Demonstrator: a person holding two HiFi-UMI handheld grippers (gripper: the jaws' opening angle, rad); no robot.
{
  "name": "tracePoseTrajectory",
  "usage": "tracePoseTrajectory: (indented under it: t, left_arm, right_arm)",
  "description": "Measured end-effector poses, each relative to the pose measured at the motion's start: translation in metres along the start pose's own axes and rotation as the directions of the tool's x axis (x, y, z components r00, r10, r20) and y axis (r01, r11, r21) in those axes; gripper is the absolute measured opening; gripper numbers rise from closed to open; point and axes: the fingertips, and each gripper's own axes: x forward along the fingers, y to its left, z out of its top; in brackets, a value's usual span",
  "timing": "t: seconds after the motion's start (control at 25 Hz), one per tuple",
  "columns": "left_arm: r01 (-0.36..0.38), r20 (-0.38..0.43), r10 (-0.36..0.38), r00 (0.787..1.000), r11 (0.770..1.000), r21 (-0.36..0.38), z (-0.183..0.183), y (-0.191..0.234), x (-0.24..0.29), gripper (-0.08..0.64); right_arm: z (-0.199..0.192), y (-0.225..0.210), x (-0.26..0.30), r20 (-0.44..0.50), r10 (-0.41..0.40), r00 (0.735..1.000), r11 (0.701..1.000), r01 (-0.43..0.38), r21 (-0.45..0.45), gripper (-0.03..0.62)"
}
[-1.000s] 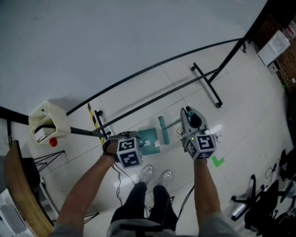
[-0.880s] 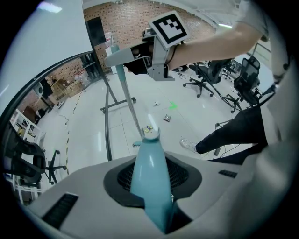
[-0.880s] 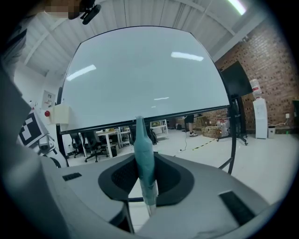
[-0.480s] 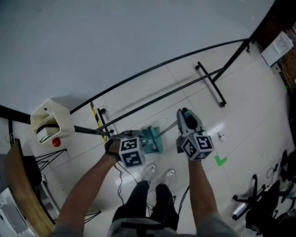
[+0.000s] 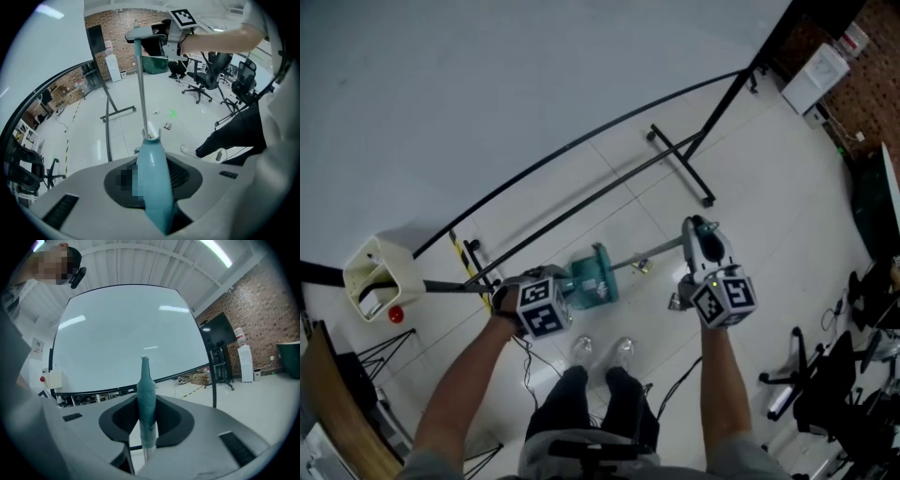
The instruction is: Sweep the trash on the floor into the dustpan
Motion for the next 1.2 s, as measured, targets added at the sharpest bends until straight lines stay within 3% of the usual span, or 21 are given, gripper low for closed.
tracePoseTrajectory:
  t: [0.24, 0.44, 0.56, 0.8, 1.2]
  left_arm:
    - [0.022, -0.04, -0.019, 0.999, 0.998, 0.058, 0.06, 0.023, 0.025, 0.103]
    - [0.011, -0.065, -0.008, 0.998, 0.999, 0.046, 0.105, 0.042, 0.046, 0.103]
    - [0.018, -0.091, -0.014, 0.996, 0.999, 0.043, 0.125, 0.047, 0.06, 0.103]
    - [0.03, -0.101, -0.022, 0.995, 0.997, 0.069, 0.144, 0.059, 0.079, 0.103]
    - [0.053, -0.082, -0.046, 0.996, 0.995, 0.08, 0.148, 0.065, 0.079, 0.103]
  right_arm:
    - [0.019, -0.082, -0.018, -0.002, -0.112, 0.994, 0.99, 0.112, -0.081, 0.075]
    - [0.007, -0.174, -0.017, 0.01, -0.177, 0.984, 0.982, 0.177, -0.064, 0.077]
    - [-0.01, -0.208, -0.007, -0.02, -0.198, 0.98, 0.978, 0.196, -0.072, 0.075]
    - [-0.045, -0.215, 0.026, -0.083, -0.197, 0.977, 0.979, 0.19, -0.079, 0.078]
    - [-0.074, -0.174, 0.062, -0.123, -0.14, 0.982, 0.985, 0.152, 0.086, 0.081]
